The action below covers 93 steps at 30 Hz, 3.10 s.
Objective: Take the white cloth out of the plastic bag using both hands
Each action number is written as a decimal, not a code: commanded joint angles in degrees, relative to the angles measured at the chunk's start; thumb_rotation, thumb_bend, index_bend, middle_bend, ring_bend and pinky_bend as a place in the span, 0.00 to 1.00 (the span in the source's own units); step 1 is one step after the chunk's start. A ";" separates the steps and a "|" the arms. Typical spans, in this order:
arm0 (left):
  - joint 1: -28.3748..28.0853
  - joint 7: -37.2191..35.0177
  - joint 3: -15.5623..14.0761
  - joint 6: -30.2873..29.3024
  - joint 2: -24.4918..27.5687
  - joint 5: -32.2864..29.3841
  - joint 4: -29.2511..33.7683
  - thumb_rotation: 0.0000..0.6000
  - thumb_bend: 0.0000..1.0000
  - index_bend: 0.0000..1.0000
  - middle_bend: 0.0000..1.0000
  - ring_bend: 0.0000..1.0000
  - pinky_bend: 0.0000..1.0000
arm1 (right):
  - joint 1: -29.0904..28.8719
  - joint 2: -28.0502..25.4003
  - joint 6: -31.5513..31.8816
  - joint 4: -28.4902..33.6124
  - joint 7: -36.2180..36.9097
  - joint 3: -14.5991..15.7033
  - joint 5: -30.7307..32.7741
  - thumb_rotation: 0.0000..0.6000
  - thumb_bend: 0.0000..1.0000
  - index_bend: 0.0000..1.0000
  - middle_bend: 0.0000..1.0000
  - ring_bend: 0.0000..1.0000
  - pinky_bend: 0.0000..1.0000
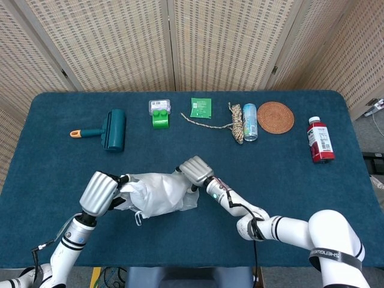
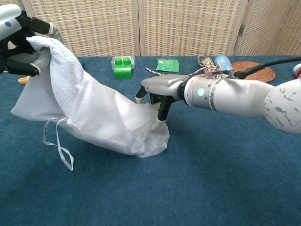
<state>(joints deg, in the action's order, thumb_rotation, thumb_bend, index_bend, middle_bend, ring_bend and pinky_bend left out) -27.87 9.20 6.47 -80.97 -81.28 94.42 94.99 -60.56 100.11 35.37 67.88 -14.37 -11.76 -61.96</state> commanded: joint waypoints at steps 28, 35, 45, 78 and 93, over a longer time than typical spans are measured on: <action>1.84 0.18 -0.03 -0.90 1.75 -0.69 0.22 1.00 0.69 0.61 1.00 0.93 1.00 | 4.67 -8.22 7.29 8.14 -4.69 2.41 3.95 1.00 0.76 0.71 1.00 1.00 1.00; 2.63 0.11 -0.12 -1.24 2.19 -1.40 0.11 1.00 0.69 0.61 1.00 0.93 1.00 | 6.30 -11.01 8.89 9.82 -6.11 3.23 5.40 1.00 0.76 0.71 1.00 1.00 1.00; 3.91 -0.89 -0.23 -2.12 2.90 -2.04 -0.58 1.00 0.69 0.61 1.00 0.93 1.00 | 10.11 -17.74 12.32 13.58 -8.64 5.13 8.22 1.00 0.76 0.71 1.00 1.00 1.00; 5.31 4.72 0.69 -0.69 5.62 -5.84 0.92 1.00 0.00 0.05 0.98 0.81 0.98 | 15.58 -24.53 18.90 20.08 -10.15 5.15 7.59 1.00 0.00 0.00 0.81 0.79 0.87; 8.13 7.06 1.65 -3.27 9.49 -8.48 3.08 1.00 0.00 0.04 0.57 0.63 0.84 | 21.62 -32.38 27.12 29.45 -6.81 5.21 -0.31 1.00 0.00 0.00 0.24 0.27 0.63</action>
<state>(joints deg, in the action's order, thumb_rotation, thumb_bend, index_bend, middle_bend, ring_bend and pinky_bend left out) -19.94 15.98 8.02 -84.01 -72.10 86.11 97.83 -39.73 68.47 61.60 96.48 -21.60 -6.64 -61.45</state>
